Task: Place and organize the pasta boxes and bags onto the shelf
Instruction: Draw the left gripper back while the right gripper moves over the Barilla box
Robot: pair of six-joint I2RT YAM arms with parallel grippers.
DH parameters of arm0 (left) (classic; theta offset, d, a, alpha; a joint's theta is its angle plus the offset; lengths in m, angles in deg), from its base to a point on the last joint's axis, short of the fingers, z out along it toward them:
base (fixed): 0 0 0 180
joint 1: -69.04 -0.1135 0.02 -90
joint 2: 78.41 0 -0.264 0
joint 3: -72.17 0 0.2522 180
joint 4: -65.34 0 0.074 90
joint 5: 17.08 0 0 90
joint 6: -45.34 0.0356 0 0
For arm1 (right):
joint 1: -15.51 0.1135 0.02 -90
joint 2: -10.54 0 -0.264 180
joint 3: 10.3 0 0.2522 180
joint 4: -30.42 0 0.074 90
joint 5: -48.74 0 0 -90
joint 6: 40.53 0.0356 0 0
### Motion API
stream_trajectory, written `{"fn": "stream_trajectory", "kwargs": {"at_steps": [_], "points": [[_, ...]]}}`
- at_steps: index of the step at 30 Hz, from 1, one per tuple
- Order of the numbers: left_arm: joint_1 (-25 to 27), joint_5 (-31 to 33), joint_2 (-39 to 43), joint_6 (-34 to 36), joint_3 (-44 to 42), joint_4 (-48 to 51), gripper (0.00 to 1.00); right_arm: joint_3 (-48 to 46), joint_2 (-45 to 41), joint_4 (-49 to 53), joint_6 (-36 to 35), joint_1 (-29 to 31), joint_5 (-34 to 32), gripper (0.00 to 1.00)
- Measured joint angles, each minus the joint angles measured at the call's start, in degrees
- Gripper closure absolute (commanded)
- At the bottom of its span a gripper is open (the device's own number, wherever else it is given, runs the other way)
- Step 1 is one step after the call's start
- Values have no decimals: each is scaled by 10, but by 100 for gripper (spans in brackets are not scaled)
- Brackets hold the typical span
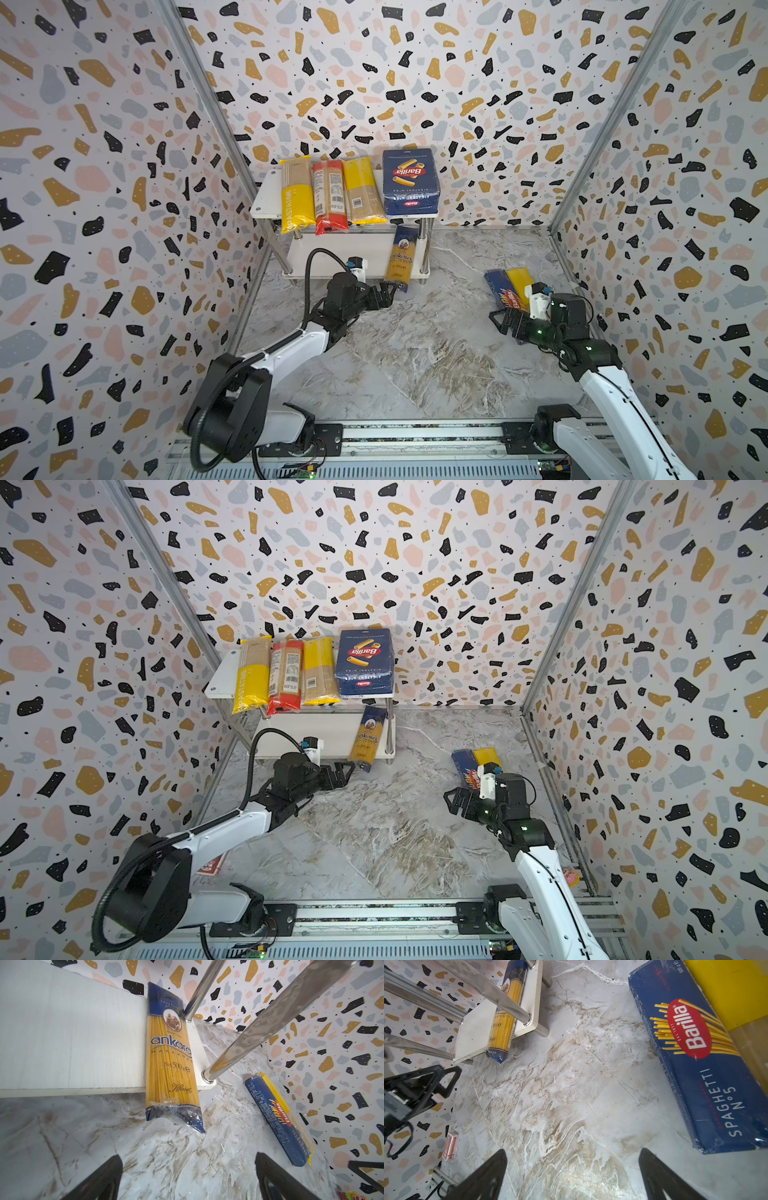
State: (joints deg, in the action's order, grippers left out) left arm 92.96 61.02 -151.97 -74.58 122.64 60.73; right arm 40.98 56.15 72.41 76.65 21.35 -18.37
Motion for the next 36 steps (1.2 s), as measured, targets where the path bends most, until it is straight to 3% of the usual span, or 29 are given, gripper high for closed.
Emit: {"fn": "stream_trajectory", "kwargs": {"at_steps": [6,15,23,36], "points": [[28,28,139,-12,-70,26,0,3,78,-24,2,0,-48,1],[130,108,248,-27,-80,109,1,87,234,-27,-10,-1,-176,1],[209,153,284,-31,-107,144,1,115,297,-33,-33,-24,-227,1],[220,241,272,-32,-126,172,0,83,368,-61,-46,-30,-222,1]]}}
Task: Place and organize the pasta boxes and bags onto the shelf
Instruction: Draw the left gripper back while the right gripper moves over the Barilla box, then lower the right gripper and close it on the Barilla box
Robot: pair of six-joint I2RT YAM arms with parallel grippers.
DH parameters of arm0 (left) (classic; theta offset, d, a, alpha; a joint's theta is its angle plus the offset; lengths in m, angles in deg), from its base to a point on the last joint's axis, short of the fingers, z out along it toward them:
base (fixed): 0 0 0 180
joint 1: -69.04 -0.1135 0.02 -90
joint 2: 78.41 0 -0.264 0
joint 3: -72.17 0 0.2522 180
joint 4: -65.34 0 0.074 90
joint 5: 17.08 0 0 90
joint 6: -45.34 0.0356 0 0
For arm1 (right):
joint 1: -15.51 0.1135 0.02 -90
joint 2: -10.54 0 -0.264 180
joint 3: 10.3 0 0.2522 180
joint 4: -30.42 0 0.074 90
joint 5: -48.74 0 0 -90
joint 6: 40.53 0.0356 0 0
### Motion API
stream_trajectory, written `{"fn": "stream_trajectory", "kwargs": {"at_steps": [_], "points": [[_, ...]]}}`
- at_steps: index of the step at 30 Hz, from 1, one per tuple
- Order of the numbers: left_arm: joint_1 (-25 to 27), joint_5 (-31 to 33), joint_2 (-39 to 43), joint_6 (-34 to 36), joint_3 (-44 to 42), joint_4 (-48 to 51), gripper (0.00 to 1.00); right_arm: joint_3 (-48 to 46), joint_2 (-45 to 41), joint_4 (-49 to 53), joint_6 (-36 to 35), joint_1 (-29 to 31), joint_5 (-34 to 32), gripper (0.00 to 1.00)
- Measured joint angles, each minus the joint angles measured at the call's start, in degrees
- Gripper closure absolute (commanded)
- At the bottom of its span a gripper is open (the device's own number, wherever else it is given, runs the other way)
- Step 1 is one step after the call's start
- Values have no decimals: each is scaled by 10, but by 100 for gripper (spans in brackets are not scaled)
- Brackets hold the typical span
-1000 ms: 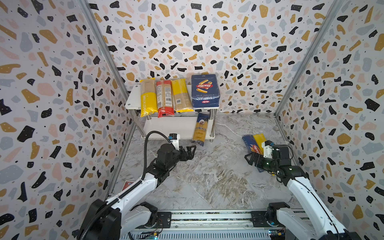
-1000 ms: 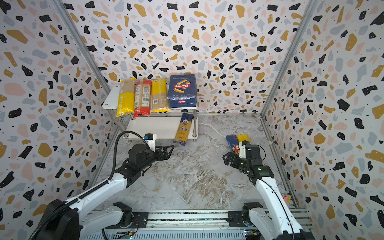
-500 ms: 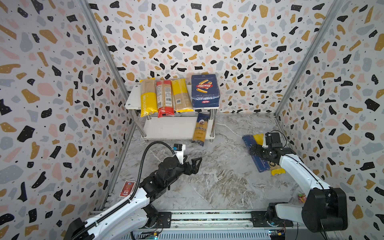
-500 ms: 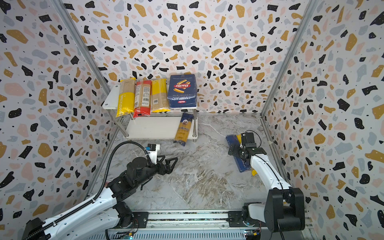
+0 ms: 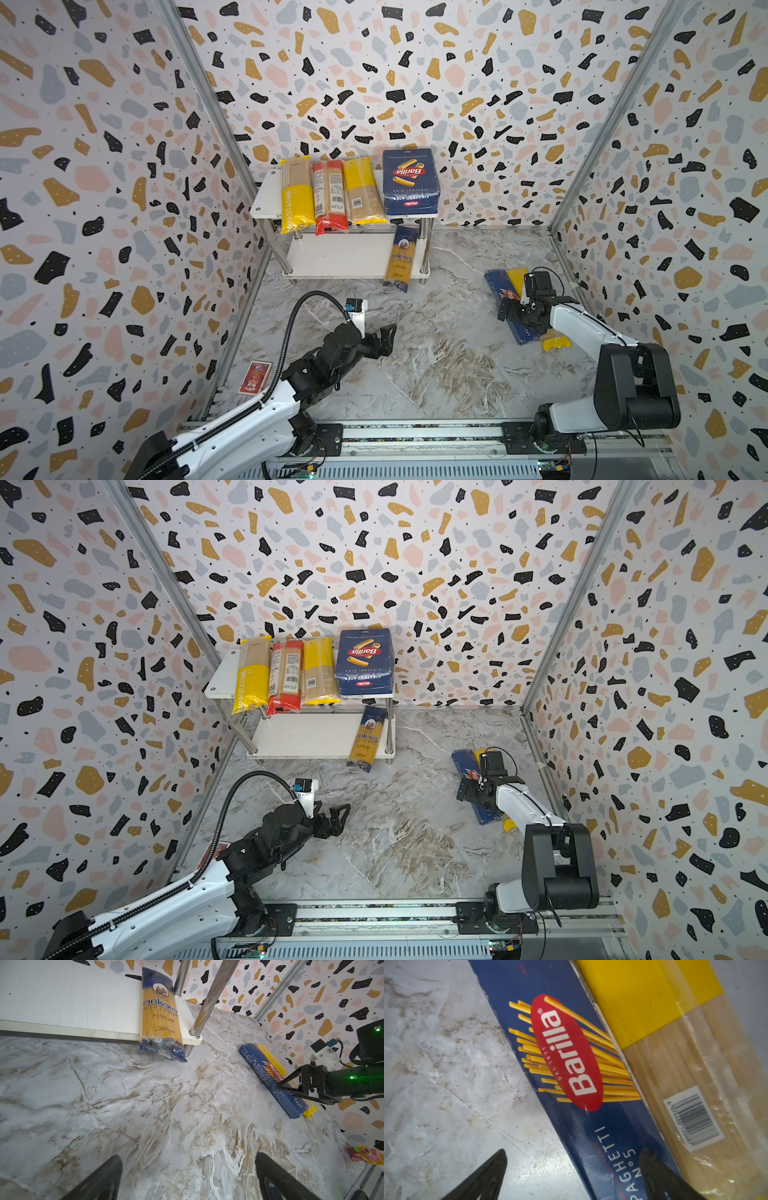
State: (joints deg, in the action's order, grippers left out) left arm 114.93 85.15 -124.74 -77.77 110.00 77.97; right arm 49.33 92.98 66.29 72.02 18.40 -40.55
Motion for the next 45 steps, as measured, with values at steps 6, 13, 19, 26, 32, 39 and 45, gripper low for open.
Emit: {"fn": "stream_trajectory", "kwargs": {"at_steps": [6,13,19,26,32,39,45], "points": [[0,4,-16,4,-5,-5,1,0,10,-4,-2,0,-3,1],[0,4,-21,9,-6,-7,0,1,15,-14,-2,1,-13,1],[0,3,-21,9,-6,-7,1,14,19,-4,-2,1,-25,1],[0,3,-17,9,-6,-7,1,39,53,3,-2,0,-46,1],[0,3,-21,9,-6,-7,0,42,60,3,-2,0,-55,1],[0,3,-22,9,-6,-15,1,43,61,3,-1,1,-59,1],[0,3,-14,9,-6,-15,1,63,59,25,2,1,-61,1]]}}
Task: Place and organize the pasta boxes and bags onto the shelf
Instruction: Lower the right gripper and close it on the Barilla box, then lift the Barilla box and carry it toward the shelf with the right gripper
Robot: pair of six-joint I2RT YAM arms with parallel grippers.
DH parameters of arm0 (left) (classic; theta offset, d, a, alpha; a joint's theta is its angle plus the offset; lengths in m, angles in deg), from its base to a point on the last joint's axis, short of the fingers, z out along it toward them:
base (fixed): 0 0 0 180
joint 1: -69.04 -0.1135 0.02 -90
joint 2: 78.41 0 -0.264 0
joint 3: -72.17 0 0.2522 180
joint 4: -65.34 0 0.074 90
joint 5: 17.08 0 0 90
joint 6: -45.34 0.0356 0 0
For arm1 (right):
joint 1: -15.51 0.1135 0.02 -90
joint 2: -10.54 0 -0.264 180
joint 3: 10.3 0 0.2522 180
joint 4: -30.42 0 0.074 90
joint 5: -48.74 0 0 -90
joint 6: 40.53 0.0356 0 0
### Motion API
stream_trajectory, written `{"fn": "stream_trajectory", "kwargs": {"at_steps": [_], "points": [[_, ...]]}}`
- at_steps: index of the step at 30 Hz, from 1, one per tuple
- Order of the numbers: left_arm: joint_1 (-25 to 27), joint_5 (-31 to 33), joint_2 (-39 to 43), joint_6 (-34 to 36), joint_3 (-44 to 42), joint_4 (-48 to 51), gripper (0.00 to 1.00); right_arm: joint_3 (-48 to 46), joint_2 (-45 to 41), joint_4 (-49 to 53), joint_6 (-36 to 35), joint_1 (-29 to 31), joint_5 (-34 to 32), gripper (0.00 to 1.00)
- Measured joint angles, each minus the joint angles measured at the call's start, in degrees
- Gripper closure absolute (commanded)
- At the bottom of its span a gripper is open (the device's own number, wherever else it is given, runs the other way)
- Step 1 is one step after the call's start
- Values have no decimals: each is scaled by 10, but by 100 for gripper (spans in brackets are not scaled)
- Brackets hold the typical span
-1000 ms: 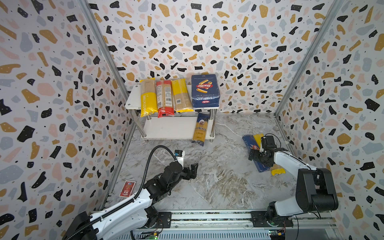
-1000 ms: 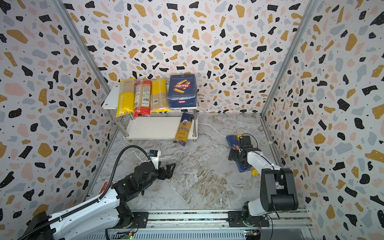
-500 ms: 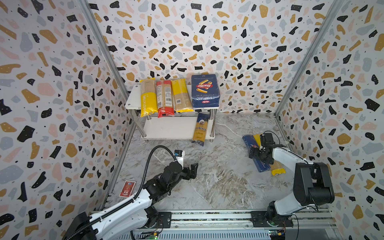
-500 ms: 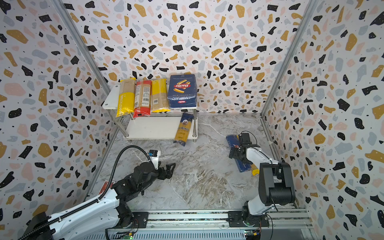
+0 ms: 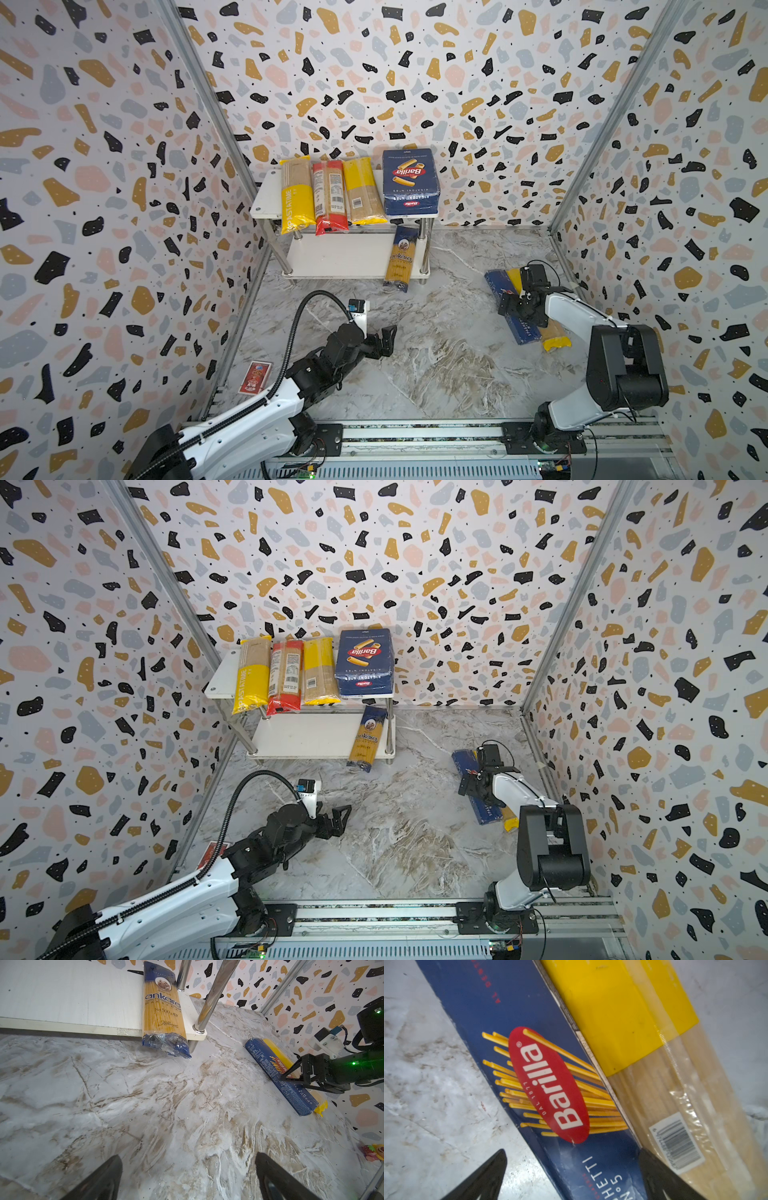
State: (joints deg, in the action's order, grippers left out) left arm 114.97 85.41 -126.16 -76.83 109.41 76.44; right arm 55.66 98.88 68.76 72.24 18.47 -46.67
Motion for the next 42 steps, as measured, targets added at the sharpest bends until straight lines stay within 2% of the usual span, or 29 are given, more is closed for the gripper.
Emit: {"fn": "stream_trajectory", "kwargs": {"at_steps": [11,23,26,33,38,42], "points": [[0,0,1,1,0,0,0,15,32,12,-2,-1,-11,1],[0,-2,12,0,0,0,0,3,45,-4,-17,-1,10,1],[0,-2,11,0,0,0,0,-2,45,-4,-17,18,11,1],[0,-4,14,-1,0,1,0,-21,45,-2,-2,112,18,1],[0,-4,23,-2,0,12,1,-23,44,-7,7,124,17,0],[0,-1,35,-3,0,23,0,-26,44,-11,12,124,13,11]]}}
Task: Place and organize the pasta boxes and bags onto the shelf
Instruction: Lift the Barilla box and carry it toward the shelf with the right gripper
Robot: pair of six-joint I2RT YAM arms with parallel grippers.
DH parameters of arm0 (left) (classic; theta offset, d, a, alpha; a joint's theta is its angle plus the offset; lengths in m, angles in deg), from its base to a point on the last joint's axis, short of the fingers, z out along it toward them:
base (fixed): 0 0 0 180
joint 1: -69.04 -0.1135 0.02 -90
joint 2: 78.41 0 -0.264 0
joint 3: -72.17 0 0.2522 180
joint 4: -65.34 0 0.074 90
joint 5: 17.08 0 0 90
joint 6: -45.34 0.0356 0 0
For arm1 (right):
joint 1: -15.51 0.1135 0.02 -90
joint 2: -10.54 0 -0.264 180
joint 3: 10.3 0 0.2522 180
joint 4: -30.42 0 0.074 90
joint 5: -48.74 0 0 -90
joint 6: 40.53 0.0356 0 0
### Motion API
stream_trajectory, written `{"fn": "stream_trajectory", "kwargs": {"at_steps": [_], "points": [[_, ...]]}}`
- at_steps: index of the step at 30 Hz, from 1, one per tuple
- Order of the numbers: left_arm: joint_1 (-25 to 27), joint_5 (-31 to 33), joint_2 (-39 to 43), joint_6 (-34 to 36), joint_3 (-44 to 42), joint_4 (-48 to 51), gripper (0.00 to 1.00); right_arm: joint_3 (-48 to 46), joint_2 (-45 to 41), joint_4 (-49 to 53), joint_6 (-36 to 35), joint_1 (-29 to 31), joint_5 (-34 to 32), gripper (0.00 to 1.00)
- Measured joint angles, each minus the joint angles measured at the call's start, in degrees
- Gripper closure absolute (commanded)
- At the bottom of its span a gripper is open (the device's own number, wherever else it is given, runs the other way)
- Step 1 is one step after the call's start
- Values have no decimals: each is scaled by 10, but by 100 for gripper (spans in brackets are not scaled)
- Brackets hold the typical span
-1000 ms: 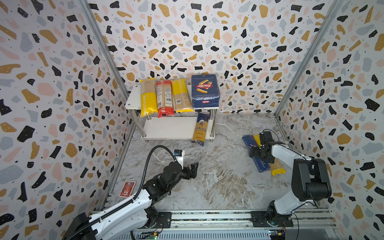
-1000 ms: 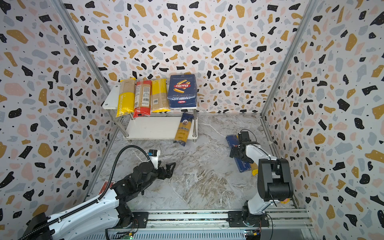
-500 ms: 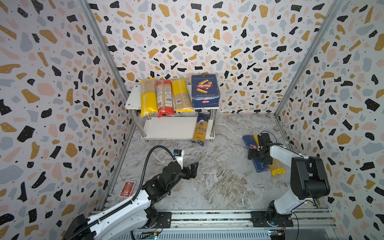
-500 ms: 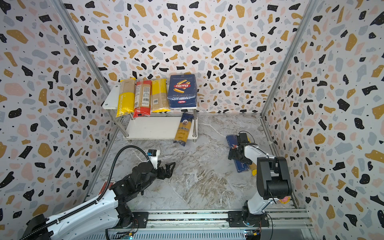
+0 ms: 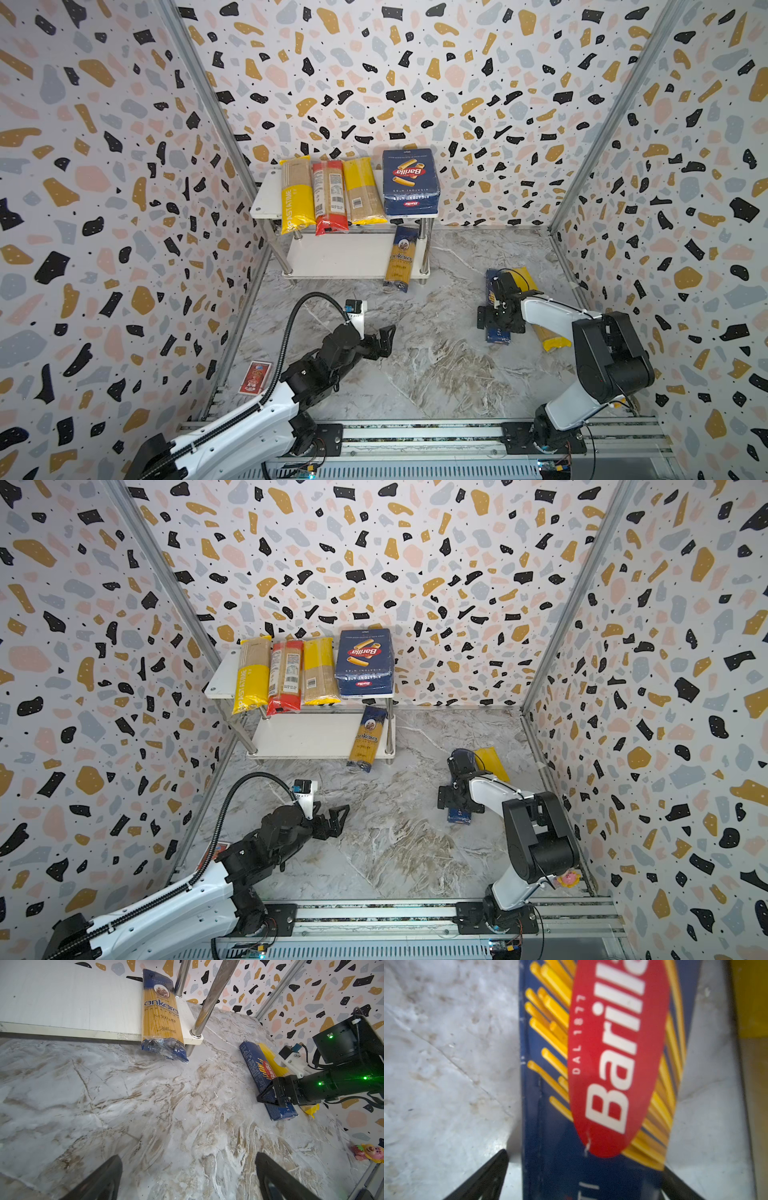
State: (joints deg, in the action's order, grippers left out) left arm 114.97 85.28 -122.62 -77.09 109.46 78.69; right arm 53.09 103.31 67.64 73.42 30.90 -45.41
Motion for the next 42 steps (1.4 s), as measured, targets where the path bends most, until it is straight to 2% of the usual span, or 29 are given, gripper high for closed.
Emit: {"fn": "stream_trajectory", "kwargs": {"at_steps": [6,10,15,20,31,42], "points": [[0,13,14,-4,16,31,0,-5,-2,-15,3,-2,-2,48],[0,41,14,-24,57,71,1,-16,-13,-28,0,-5,6,57],[0,81,9,-48,111,120,0,-39,-35,-50,-3,-9,20,63],[0,100,10,-62,128,159,1,-69,-74,-49,-12,-6,59,71],[0,125,14,-94,167,220,1,-156,-215,-15,5,17,168,75],[0,153,23,-103,210,265,1,-168,-322,38,35,55,211,74]]}}
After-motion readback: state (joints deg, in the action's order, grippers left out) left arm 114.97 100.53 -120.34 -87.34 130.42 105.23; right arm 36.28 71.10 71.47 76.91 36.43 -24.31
